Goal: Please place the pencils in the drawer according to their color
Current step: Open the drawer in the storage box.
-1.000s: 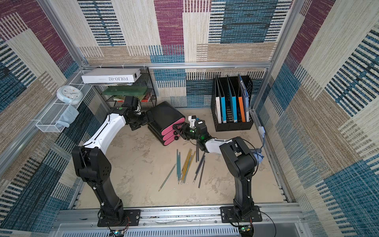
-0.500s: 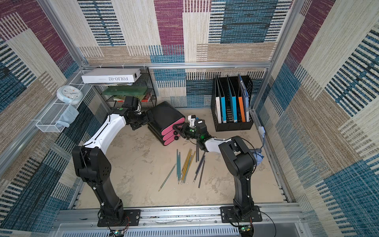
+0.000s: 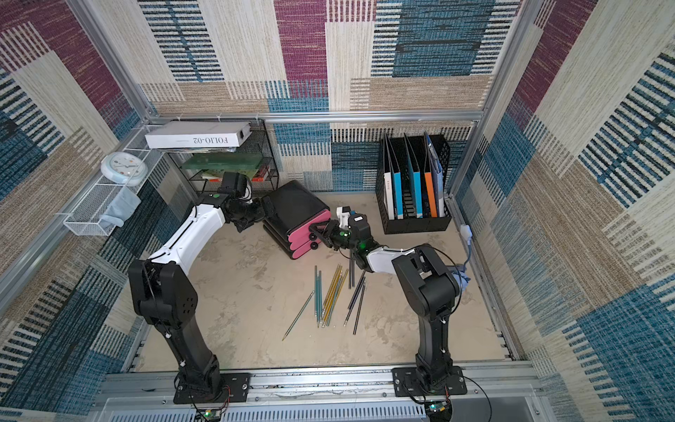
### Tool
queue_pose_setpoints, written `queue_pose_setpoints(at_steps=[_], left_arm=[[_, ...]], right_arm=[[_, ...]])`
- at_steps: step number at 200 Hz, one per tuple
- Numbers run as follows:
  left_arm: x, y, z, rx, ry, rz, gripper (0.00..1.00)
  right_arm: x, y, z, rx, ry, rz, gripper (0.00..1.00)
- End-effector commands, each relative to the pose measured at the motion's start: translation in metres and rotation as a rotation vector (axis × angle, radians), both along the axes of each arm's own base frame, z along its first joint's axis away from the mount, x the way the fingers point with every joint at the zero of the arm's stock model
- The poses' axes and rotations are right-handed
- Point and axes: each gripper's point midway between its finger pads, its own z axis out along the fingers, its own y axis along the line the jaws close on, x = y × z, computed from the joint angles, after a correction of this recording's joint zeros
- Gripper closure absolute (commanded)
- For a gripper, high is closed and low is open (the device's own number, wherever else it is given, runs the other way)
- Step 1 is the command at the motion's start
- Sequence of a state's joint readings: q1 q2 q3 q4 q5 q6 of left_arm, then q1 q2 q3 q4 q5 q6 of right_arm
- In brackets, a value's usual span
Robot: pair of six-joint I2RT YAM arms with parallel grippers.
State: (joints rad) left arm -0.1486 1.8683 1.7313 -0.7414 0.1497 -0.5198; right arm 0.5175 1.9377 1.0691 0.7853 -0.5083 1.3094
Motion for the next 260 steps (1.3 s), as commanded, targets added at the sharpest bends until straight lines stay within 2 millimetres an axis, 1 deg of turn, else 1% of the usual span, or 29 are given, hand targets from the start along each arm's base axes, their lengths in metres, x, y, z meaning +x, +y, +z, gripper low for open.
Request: queue_pose_setpoints(at_steps=[1,61,123,184,215,260], left_arm=[[-0.021,0.009,-0.021,0.057,0.111,0.006,0.01],[-0.021,0.009,-0.022,0.052,0.108,0.007,0.01],[-0.021,0.009,-0.024,0.05,0.109,0.008,0.01],[-0.023,0.007,-0.029,0.038,0.119,0.009,0.01],[-0.023,0.007,-0.031,0.04,0.121,0.009,0.01],[-0.024,0.007,-0.029,0.036,0.119,0.011,0.01]], right_arm=[[-0.005,-0.002,0.01,0.005,-0.04,0.007,0.73],[-0.022,-0.02,0.01,-0.028,-0.043,-0.008,0.73],[-0.036,-0.038,0.0,-0.044,-0.022,-0.037,0.74],[-0.047,-0.056,0.001,-0.059,-0.02,-0.058,0.74],[-0.051,-0.061,-0.001,-0.066,-0.015,-0.062,0.74],[-0.057,-0.061,-0.006,-0.077,-0.001,-0.047,0.73]])
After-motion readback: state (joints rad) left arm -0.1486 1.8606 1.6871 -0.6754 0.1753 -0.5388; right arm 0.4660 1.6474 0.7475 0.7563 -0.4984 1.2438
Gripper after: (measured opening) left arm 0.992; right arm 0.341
